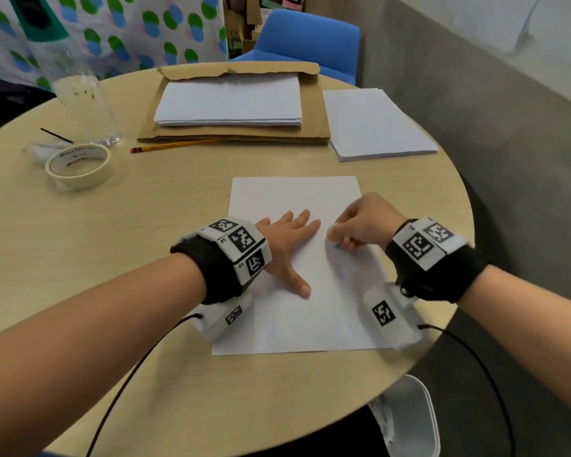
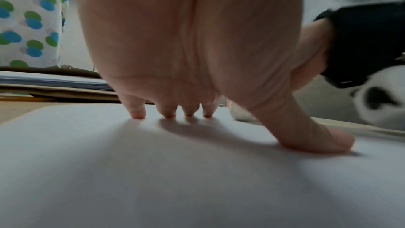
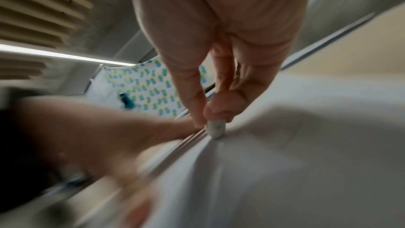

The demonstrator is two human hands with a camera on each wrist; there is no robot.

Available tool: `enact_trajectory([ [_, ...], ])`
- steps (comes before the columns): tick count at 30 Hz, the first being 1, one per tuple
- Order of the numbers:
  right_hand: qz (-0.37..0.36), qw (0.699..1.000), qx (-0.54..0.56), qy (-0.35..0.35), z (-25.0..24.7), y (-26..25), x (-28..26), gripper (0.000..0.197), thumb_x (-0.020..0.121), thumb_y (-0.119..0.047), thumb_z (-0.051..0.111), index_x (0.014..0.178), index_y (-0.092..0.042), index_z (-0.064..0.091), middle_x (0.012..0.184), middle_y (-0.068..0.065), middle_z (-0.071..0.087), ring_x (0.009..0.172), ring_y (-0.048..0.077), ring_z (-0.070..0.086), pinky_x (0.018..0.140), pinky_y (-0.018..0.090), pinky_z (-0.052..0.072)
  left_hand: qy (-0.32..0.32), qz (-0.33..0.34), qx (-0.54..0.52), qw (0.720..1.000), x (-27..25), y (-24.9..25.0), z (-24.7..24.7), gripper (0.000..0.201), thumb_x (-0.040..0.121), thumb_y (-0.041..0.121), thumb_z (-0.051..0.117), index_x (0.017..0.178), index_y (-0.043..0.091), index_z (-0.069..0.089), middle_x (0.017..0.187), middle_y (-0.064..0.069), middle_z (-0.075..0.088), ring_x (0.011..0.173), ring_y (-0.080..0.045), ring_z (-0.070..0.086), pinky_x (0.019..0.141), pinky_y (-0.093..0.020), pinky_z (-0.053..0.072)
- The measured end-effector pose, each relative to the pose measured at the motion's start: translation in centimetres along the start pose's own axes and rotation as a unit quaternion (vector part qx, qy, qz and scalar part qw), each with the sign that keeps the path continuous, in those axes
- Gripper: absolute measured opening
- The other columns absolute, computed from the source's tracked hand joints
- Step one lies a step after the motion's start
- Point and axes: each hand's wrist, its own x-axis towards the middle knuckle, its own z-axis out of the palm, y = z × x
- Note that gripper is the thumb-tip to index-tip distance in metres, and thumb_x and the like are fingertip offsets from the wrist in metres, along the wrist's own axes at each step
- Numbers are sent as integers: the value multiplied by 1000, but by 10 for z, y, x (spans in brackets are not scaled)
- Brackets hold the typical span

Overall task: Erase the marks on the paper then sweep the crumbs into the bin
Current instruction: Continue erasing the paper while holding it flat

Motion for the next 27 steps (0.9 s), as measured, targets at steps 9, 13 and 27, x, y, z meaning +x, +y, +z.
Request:
enact_trajectory([
  [9, 10, 1000, -19, -4, -2, -2, 1, 14, 64, -5, 75, 75, 2, 72, 65, 11, 69, 61, 20, 64, 79, 38, 58, 2, 0, 8, 1000, -1, 2, 0, 120, 70, 57, 69, 148, 24, -16, 156, 3, -22, 145, -20, -16, 117, -47, -1],
  [13, -6, 999, -19, -28, 12, -2, -9, 4, 64, -4, 73, 66, -2, 69, 61, 9, 66, 58, 18, 62, 73, 35, 58, -1, 3, 12, 1000, 0, 2, -1, 121, 70, 58, 69, 148, 24, -17, 156, 2, -22, 145, -21, -17, 117, -47, -1],
  [27, -3, 991, -14, -136, 25, -7, -29, 12, 67, -3, 75, 77, 2, 70, 54, 3, 61, 52, 13, 57, 60, 24, 52, -2, 3, 21, 1000, 0, 1, 0, 124, 68, 59, 70, 147, 24, -18, 156, 2, -23, 145, -21, -17, 118, -47, 0],
])
